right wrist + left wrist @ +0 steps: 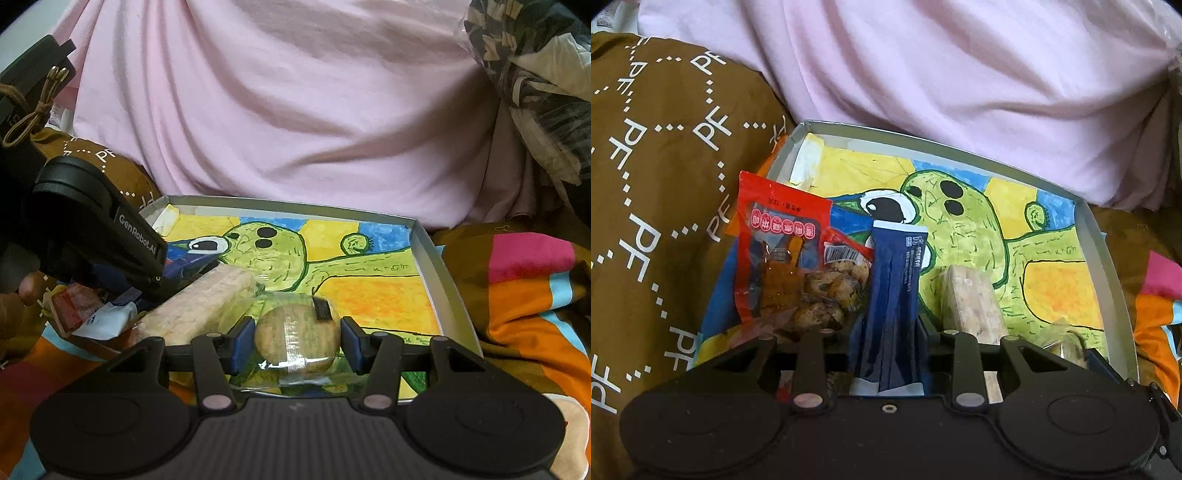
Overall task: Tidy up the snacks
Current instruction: 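Open both tools and lift them away from the tray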
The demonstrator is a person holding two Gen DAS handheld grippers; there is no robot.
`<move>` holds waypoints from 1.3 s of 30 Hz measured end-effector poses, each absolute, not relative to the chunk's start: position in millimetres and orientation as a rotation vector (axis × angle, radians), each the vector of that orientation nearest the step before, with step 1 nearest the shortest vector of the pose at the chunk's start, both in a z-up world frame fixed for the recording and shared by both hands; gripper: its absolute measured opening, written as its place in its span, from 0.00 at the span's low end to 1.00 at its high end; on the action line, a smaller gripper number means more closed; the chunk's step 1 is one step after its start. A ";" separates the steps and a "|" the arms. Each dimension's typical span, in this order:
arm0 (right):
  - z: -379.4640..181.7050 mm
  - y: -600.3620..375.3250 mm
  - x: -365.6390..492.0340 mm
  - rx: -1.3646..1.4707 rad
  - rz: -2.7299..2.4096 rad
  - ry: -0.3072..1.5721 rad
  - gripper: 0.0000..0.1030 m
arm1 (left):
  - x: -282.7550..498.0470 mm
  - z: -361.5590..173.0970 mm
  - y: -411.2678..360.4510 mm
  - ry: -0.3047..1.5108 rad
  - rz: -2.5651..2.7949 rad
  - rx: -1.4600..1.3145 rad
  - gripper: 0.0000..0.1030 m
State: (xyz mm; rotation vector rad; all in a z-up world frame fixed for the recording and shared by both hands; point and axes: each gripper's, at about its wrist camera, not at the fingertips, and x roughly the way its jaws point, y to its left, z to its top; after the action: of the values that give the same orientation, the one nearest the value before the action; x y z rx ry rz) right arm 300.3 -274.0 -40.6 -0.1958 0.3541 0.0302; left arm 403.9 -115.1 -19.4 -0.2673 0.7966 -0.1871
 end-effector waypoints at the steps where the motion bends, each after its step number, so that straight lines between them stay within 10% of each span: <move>1: -40.6 -274.0 300.3 -0.196 0.031 0.352 0.54 | 403.7 -19.0 -115.3 0.795 -0.185 -0.266 0.33; 21: -9.6 -279.3 265.3 -0.098 0.039 0.268 0.95 | 345.5 25.6 -94.9 0.610 -0.135 -0.247 0.97; 39: 27.9 -277.2 168.3 -0.049 0.031 0.139 1.00 | 235.8 54.8 -61.0 0.490 -0.103 -0.225 0.99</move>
State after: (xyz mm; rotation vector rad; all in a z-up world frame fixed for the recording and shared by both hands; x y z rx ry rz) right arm 168.3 -277.2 27.9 -0.0490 0.1386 0.0310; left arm 235.8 -61.0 54.8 -0.2252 0.4901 -0.1030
